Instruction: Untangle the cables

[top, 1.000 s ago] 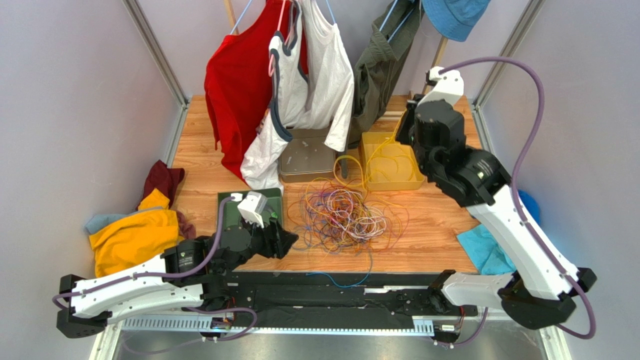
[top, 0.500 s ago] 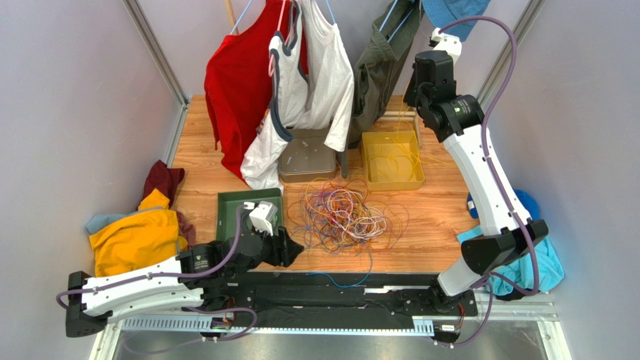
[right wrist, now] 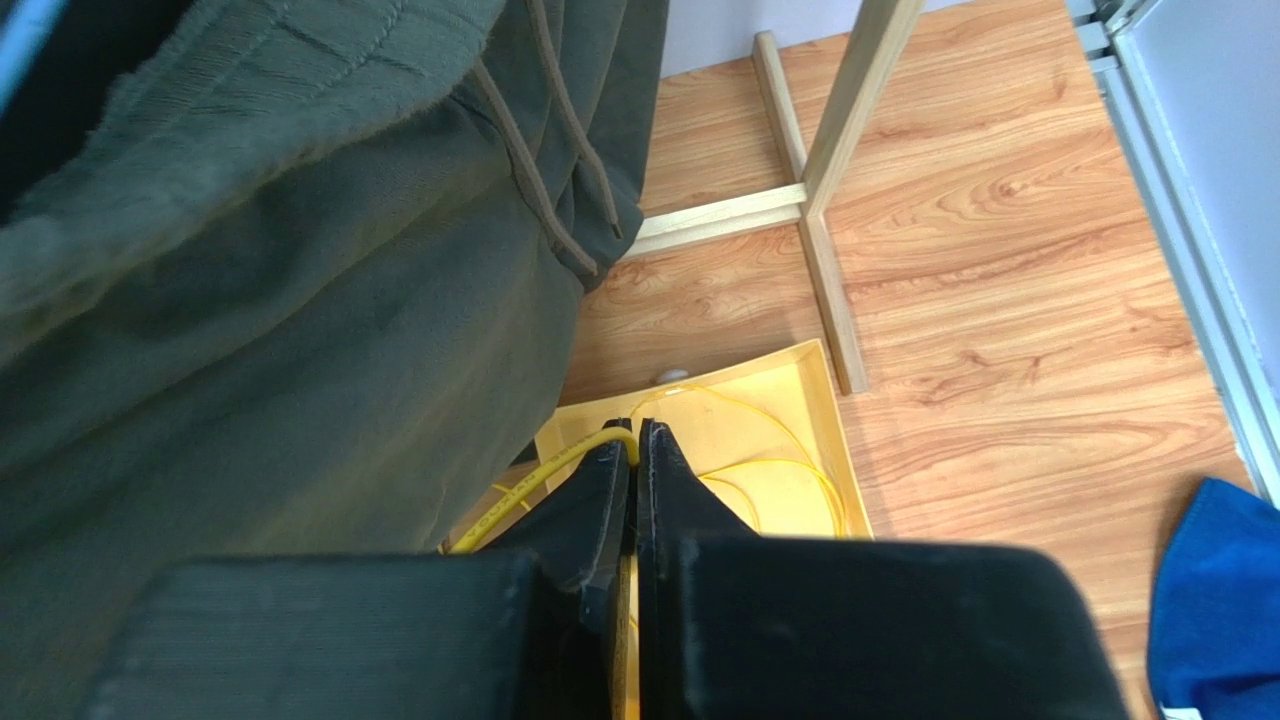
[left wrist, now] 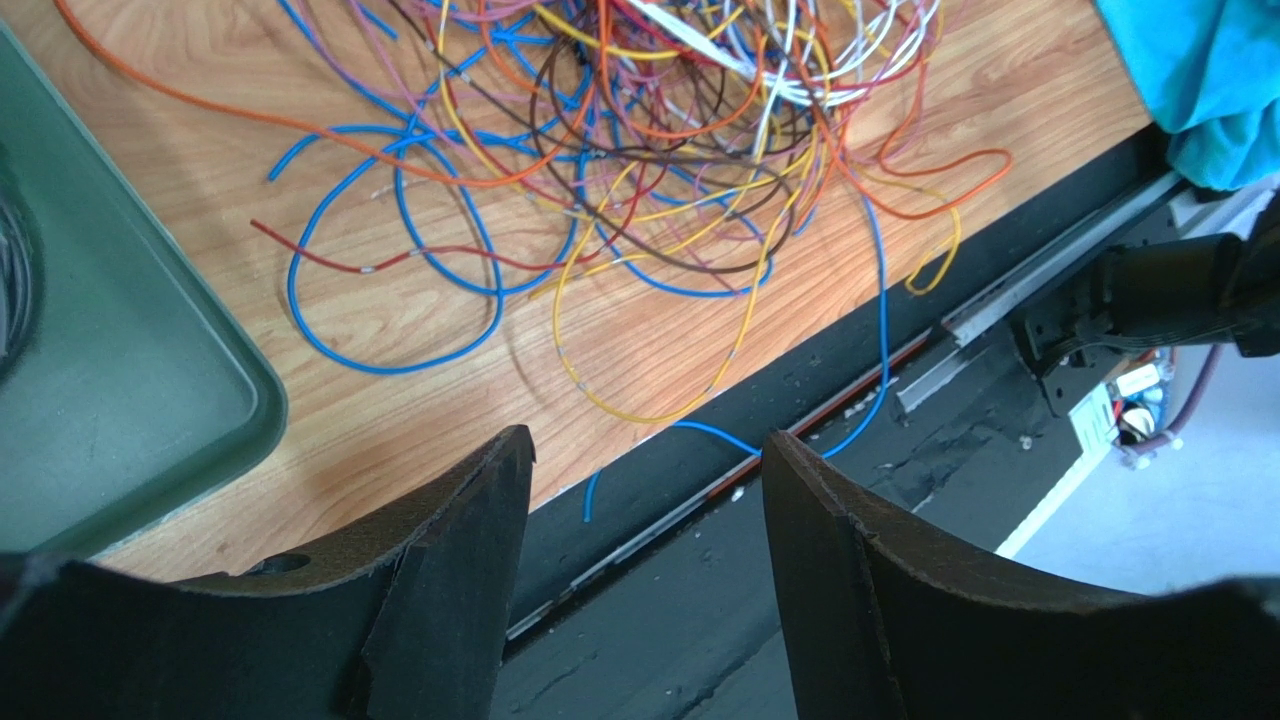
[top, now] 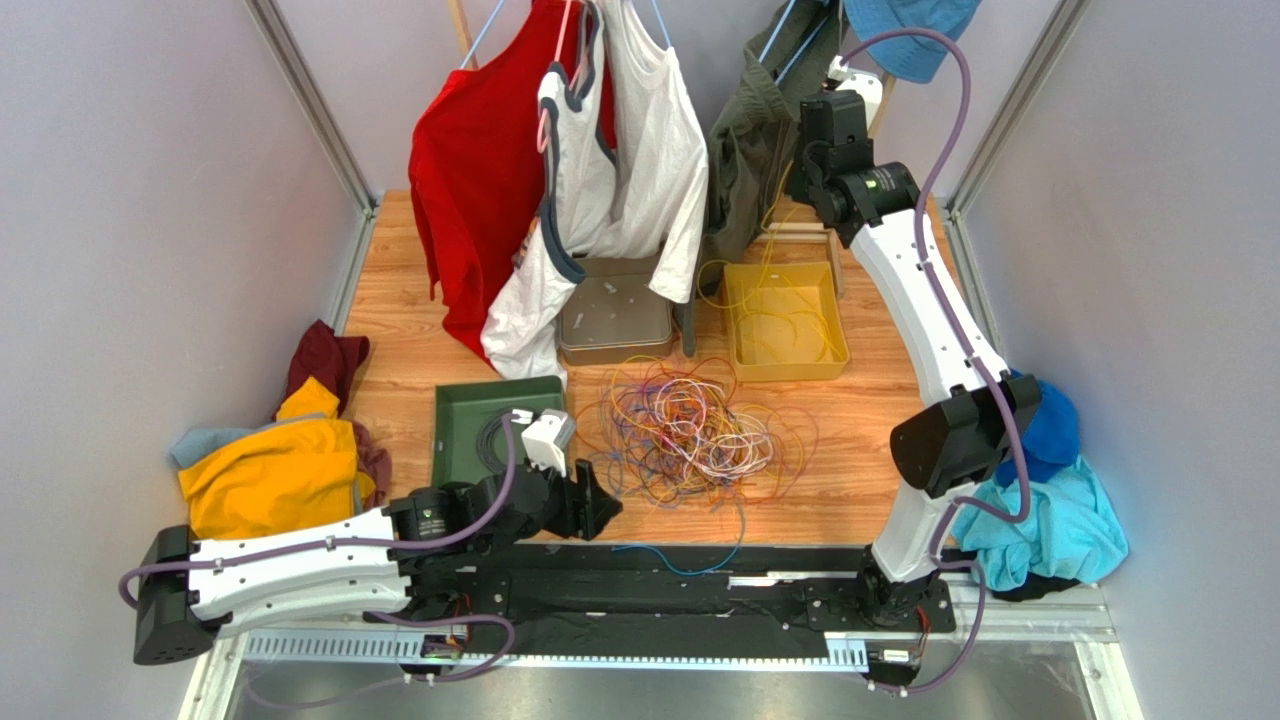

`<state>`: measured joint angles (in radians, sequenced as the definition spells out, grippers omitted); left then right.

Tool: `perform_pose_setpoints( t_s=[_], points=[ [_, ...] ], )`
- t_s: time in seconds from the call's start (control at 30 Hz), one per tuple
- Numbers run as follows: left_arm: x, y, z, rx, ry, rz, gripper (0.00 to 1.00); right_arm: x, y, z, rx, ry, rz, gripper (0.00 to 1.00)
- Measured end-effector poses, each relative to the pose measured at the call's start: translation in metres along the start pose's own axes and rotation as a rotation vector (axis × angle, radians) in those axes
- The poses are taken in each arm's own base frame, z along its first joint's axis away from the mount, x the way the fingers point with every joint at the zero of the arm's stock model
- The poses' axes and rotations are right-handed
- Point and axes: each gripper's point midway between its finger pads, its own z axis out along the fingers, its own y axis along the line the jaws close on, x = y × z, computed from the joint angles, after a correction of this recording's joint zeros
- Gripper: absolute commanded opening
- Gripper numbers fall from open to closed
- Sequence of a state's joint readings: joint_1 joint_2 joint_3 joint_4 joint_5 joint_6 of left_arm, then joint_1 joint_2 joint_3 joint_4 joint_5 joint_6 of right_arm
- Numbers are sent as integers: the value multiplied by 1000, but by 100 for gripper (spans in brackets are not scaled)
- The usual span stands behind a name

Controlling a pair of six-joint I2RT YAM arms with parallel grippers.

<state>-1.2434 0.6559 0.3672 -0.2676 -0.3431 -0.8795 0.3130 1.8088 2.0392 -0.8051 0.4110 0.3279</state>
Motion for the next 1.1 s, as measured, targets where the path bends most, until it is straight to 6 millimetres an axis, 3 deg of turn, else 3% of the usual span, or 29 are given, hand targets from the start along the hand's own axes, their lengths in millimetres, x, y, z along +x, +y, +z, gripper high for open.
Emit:
perform_pose_setpoints(
  t_s=[0.37,0.63,0.93,1.1],
  points=[
    [5,0,5,7,7,-13,66,21,-2,30,16,16,15,0],
    [9,-3,10,12,24,-18,65,62,-43,48,90,97,21,0],
    [16,-2,13,4,54,-24,65,82,-75,58,151,125,37,0],
    [15,-4,14,10,50,-27,65,81,-85,47,154,112,50,0]
  ],
)
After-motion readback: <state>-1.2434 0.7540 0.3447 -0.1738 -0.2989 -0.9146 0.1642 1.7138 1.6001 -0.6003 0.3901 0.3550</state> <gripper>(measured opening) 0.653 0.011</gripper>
